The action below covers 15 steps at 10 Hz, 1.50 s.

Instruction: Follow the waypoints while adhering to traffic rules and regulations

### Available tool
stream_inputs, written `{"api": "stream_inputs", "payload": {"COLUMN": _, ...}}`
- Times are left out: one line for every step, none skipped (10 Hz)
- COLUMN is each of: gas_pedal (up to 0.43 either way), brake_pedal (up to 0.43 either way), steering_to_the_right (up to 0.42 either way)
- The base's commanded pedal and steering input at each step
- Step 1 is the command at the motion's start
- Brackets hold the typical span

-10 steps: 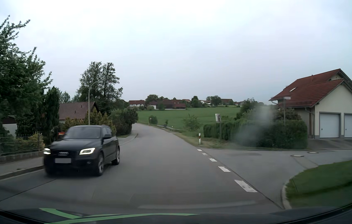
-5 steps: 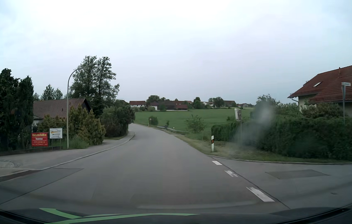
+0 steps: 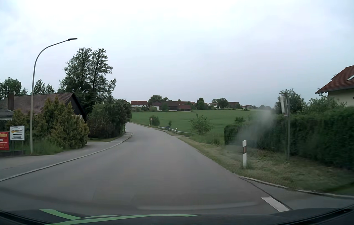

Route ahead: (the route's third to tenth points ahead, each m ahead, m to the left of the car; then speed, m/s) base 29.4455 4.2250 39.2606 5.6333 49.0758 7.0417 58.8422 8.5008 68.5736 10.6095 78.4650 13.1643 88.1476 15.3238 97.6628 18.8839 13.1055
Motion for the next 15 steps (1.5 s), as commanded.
{"api": "stream_inputs", "payload": {"gas_pedal": 0.000, "brake_pedal": 0.000, "steering_to_the_right": -0.007}}
{"api": "stream_inputs", "payload": {"gas_pedal": 0.000, "brake_pedal": 0.000, "steering_to_the_right": -0.008}}
{"api": "stream_inputs", "payload": {"gas_pedal": 0.000, "brake_pedal": 0.000, "steering_to_the_right": -0.011}}
{"api": "stream_inputs", "payload": {"gas_pedal": 0.000, "brake_pedal": 0.000, "steering_to_the_right": -0.014}}
{"api": "stream_inputs", "payload": {"gas_pedal": 0.000, "brake_pedal": 0.000, "steering_to_the_right": -0.016}}
{"api": "stream_inputs", "payload": {"gas_pedal": 0.000, "brake_pedal": 0.000, "steering_to_the_right": -0.016}}
{"api": "stream_inputs", "payload": {"gas_pedal": 0.000, "brake_pedal": 0.000, "steering_to_the_right": -0.016}}
{"api": "stream_inputs", "payload": {"gas_pedal": 0.000, "brake_pedal": 0.000, "steering_to_the_right": -0.016}}
{"api": "stream_inputs", "payload": {"gas_pedal": 0.000, "brake_pedal": 0.000, "steering_to_the_right": -0.016}}
{"api": "stream_inputs", "payload": {"gas_pedal": 0.000, "brake_pedal": 0.000, "steering_to_the_right": -0.016}}
{"api": "stream_inputs", "payload": {"gas_pedal": 0.000, "brake_pedal": 0.000, "steering_to_the_right": -0.016}}
{"api": "stream_inputs", "payload": {"gas_pedal": 0.020, "brake_pedal": 0.000, "steering_to_the_right": -0.016}}
{"api": "stream_inputs", "payload": {"gas_pedal": 0.028, "brake_pedal": 0.000, "steering_to_the_right": -0.016}}
{"api": "stream_inputs", "payload": {"gas_pedal": 0.028, "brake_pedal": 0.000, "steering_to_the_right": -0.016}}
{"api": "stream_inputs", "payload": {"gas_pedal": 0.039, "brake_pedal": 0.000, "steering_to_the_right": -0.016}}
